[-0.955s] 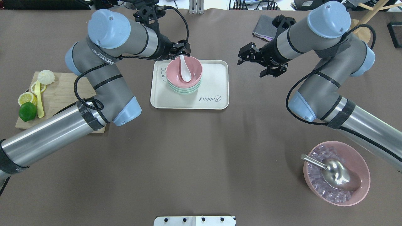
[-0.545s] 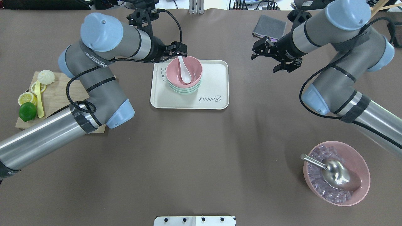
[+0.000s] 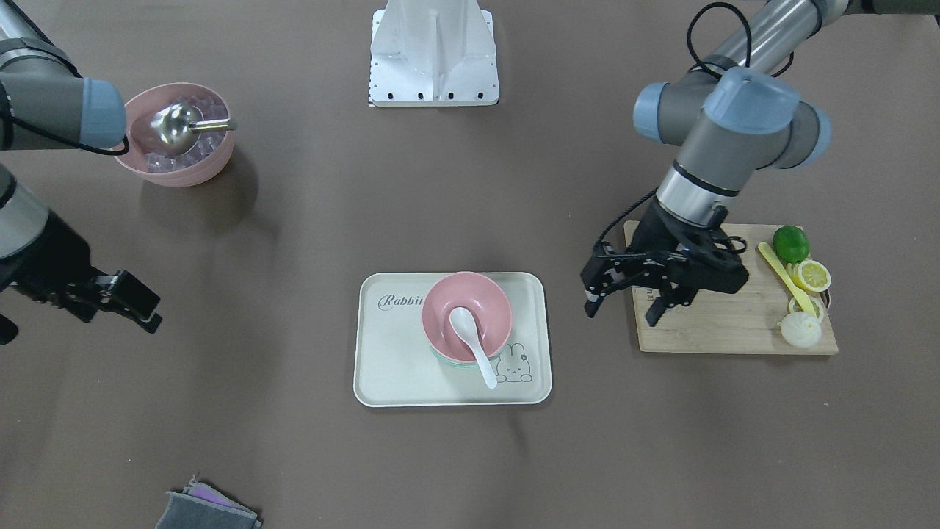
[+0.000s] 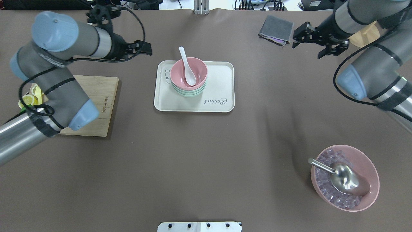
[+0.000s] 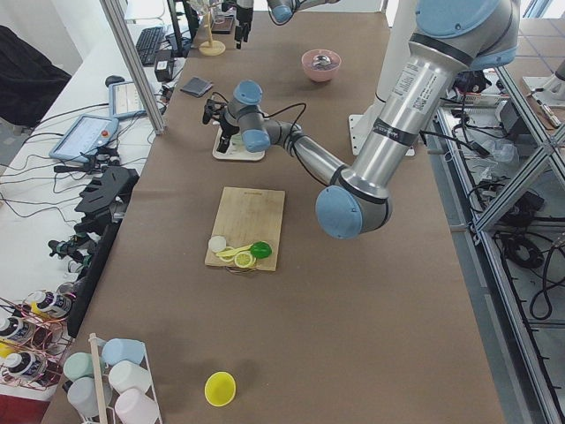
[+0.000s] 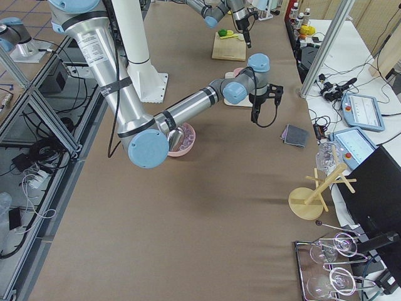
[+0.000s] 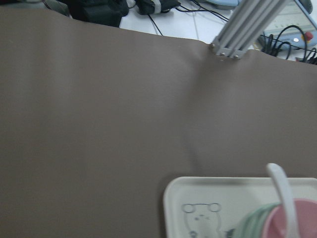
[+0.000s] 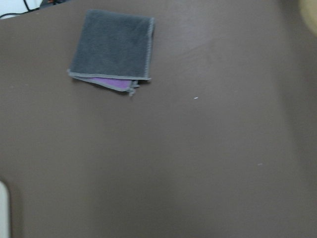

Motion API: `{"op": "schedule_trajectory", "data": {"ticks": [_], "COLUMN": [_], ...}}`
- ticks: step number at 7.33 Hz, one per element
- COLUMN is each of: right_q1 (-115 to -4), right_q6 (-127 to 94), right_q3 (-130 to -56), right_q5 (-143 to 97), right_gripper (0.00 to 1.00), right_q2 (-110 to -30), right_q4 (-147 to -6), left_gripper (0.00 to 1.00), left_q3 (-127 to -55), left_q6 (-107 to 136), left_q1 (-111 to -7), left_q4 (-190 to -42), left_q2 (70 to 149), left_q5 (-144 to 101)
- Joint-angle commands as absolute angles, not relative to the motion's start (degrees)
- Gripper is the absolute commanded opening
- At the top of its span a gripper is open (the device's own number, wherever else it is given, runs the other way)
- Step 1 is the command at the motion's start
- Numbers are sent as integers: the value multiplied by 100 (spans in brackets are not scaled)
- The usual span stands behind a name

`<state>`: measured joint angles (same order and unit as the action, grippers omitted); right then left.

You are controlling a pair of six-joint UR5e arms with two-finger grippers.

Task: Stack pink bowl on green and place spoon

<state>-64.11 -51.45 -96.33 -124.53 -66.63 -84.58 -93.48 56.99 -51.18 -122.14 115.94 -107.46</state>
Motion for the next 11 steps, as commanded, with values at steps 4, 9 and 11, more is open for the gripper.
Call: {"op": "schedule_trajectory", "data": {"ticks": [4,9,11], "right_q1": [-7926,-8736,-8736], "right_q6": [-730,-334,-412], "right_q3": [-9809,-9888,-9879], "right_q5": [-12844,-13632,-13606], "right_gripper": [100,100,100], "right_q2": [-8108,-9149,-9150], "right_q4": [-10214,-9642,-9642], "left_gripper": [98,98,98], "left_q3": [-9925,-9319,-9009], "left_q6": [2301,1943,1568], "left_q1": [-7509,-7708,-8093], "left_q4": [-10243,-9984,-9950], "left_q2": [10354,9538,9554], "left_q5": [-12676,-12762,-12858]}}
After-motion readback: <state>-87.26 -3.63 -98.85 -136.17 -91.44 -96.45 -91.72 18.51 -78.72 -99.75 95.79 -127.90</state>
